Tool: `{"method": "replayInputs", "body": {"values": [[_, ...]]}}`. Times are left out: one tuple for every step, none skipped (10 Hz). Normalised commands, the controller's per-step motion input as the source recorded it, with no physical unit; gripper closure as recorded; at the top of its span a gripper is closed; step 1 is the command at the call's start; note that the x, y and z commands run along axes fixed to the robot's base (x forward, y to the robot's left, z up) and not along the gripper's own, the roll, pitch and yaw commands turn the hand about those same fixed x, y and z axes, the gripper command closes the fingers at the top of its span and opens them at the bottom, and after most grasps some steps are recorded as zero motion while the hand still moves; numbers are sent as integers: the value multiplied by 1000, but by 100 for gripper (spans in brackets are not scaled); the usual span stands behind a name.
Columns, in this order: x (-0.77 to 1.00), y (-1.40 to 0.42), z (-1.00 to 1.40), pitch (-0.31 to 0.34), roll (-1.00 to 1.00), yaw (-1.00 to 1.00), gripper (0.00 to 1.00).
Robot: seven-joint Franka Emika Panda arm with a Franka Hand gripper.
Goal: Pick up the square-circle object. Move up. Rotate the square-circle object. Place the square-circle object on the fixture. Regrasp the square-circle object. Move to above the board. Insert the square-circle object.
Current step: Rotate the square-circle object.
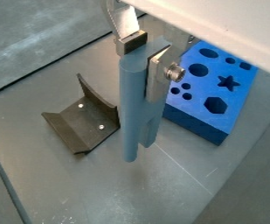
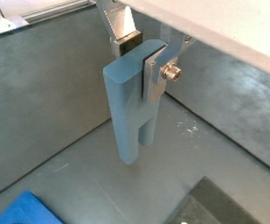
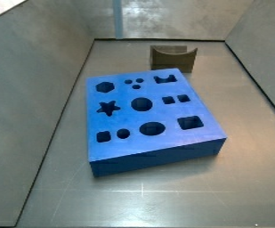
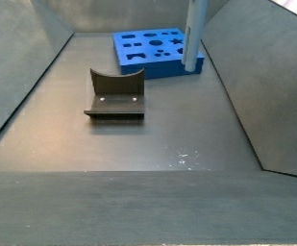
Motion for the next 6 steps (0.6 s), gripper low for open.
{"method": "replayInputs", "body": {"values": [[17, 3, -1000, 44, -145, -109, 100], [26, 7, -1000, 23, -136, -92, 100], [16, 16, -1000, -19, -106, -71, 100], [13, 21, -1000, -35, -92, -65, 100], [10, 28, -1000, -47, -75, -61, 100], [18, 38, -923, -45, -54, -58, 100]]}}
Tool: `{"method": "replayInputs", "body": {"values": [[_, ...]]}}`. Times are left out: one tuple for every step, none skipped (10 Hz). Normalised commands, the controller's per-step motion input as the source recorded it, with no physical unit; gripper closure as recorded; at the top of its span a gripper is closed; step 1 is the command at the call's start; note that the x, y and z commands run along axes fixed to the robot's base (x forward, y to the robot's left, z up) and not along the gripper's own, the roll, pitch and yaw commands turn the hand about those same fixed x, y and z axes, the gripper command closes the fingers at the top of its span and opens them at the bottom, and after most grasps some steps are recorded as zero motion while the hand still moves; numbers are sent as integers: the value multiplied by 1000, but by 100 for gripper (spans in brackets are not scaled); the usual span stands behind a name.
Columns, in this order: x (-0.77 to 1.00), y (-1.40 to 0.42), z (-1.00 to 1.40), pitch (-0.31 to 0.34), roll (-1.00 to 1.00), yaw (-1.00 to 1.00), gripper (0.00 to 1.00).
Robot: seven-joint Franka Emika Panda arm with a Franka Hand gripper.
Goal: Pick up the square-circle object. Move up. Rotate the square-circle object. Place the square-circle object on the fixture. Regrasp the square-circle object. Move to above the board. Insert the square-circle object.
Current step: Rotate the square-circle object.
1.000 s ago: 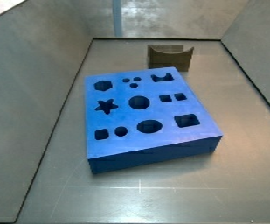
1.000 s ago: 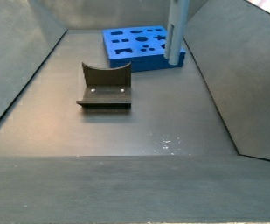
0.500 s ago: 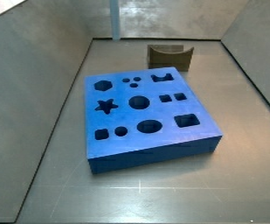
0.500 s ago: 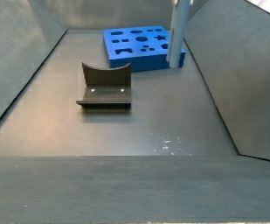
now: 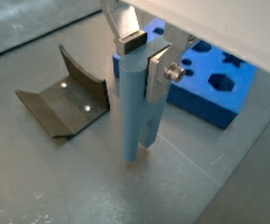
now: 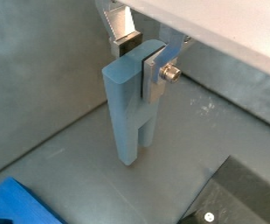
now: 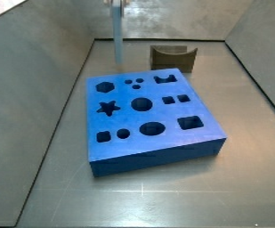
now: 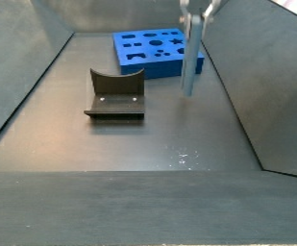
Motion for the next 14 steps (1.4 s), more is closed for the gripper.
{"method": "replayInputs", "body": {"values": [[20, 41, -748, -37, -41, -57, 100], [21, 39, -580, -35, -27, -57, 100], [13, 34, -365, -37, -8, -57, 100], [-6, 21, -295, -26, -2, -57, 100], [-6, 21, -295, -26, -2, -57, 100], [-13, 17, -303, -22, -3, -55, 100], [-6, 18, -299, -24, -3, -55, 100], [-6, 16, -298, -24, -3, -56, 100], [-5, 16, -298, -24, -3, -56, 100], [-5, 16, -298, -24, -3, -55, 100], [-5, 16, -298, -23, -3, -54, 100], [-5, 15, -298, -23, -3, -53, 100], [-5, 15, -298, -23, -3, -52, 100], [0, 0, 0, -23, -3, -51, 0]]}}
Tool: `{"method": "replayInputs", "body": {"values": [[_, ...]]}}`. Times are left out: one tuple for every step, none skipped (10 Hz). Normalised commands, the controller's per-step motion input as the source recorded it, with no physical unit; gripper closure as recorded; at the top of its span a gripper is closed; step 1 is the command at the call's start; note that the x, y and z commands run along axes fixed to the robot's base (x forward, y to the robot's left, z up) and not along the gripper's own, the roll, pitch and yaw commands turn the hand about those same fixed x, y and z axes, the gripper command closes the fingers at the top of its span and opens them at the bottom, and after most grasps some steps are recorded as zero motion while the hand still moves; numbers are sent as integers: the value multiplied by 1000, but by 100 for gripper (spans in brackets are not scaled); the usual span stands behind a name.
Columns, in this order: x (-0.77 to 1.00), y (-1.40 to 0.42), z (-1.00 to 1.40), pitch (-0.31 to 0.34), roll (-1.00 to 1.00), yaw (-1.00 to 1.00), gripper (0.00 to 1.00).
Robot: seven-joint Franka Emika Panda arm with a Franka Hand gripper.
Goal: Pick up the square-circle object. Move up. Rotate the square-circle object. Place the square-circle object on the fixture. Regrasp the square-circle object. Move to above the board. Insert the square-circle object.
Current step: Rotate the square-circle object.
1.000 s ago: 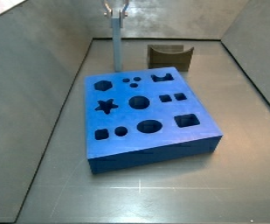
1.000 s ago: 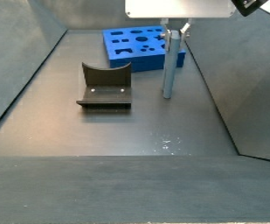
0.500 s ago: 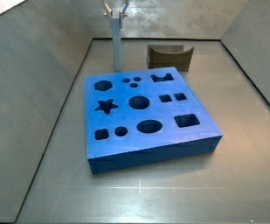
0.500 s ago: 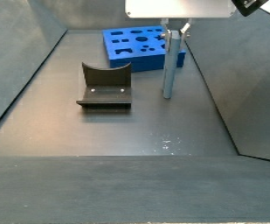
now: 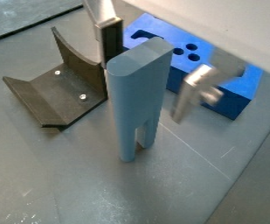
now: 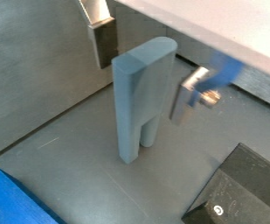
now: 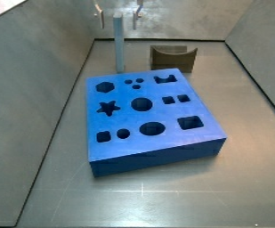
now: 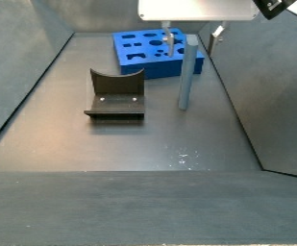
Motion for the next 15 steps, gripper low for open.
{"method": "replayInputs", "body": {"values": [[0, 0, 1000, -13, -2, -46, 0], [-6, 0, 1000, -6, -4, -45, 0], [-30, -2, 849, 37, -26, -39, 0], [-27, -1, 743, 46, -38, -35, 0], [-10, 0, 516, 57, -62, -28, 0], [1, 0, 340, 72, -81, -25, 0], [9, 0, 168, 85, -99, -24, 0], [0, 0, 0, 7, -9, 1000, 0], [8, 2, -17, 6, -8, 1000, 0], [9, -3, -13, 6, -8, 1000, 0], [9, -3, -13, 6, -8, 1000, 0], [11, -3, -12, 6, -9, 1000, 0], [11, -3, -11, 6, -9, 1000, 0], [12, -3, -10, 7, -9, 1000, 0], [12, -3, -10, 7, -9, 1000, 0]]}}
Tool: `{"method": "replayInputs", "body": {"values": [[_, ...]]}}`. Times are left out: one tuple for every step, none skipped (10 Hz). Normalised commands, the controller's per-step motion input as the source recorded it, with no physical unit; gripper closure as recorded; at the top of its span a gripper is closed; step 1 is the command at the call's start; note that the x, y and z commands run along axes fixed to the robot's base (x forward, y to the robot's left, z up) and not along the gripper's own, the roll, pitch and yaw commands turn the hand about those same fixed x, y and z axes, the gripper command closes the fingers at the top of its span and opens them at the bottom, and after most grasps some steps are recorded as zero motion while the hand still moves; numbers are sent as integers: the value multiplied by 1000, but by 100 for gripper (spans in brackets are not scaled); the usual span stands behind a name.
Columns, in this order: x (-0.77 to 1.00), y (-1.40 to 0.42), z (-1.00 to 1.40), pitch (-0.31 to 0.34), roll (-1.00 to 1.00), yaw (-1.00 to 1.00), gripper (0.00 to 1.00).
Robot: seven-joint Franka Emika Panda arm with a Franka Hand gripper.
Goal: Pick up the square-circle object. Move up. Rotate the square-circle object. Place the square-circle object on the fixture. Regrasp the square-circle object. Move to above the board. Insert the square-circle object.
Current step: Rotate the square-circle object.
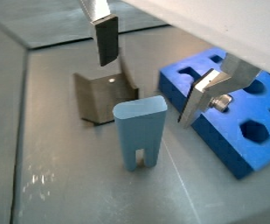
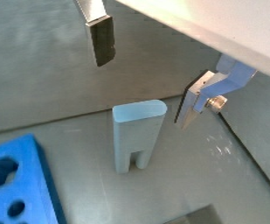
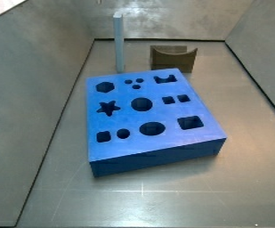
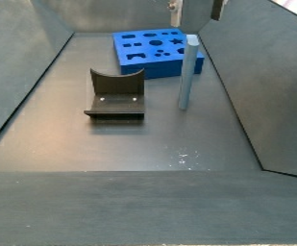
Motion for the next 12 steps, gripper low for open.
{"method": "replayInputs", "body": {"values": [[12, -3, -10, 7, -9, 1000, 0], [12, -3, -9, 7, -10, 1000, 0], [13, -3, -9, 7, -10, 1000, 0], [13, -3, -9, 7, -10, 1000, 0], [13, -3, -9, 8, -11, 1000, 0], [13, -3, -8, 8, -11, 1000, 0], [13, -3, -8, 8, -11, 1000, 0], [13, -3, -8, 8, -11, 1000, 0], [13, -3, -8, 9, -12, 1000, 0], [13, -3, -8, 9, -12, 1000, 0], [13, -3, -7, 9, -13, 1000, 0], [13, -3, -7, 9, -13, 1000, 0]]}}
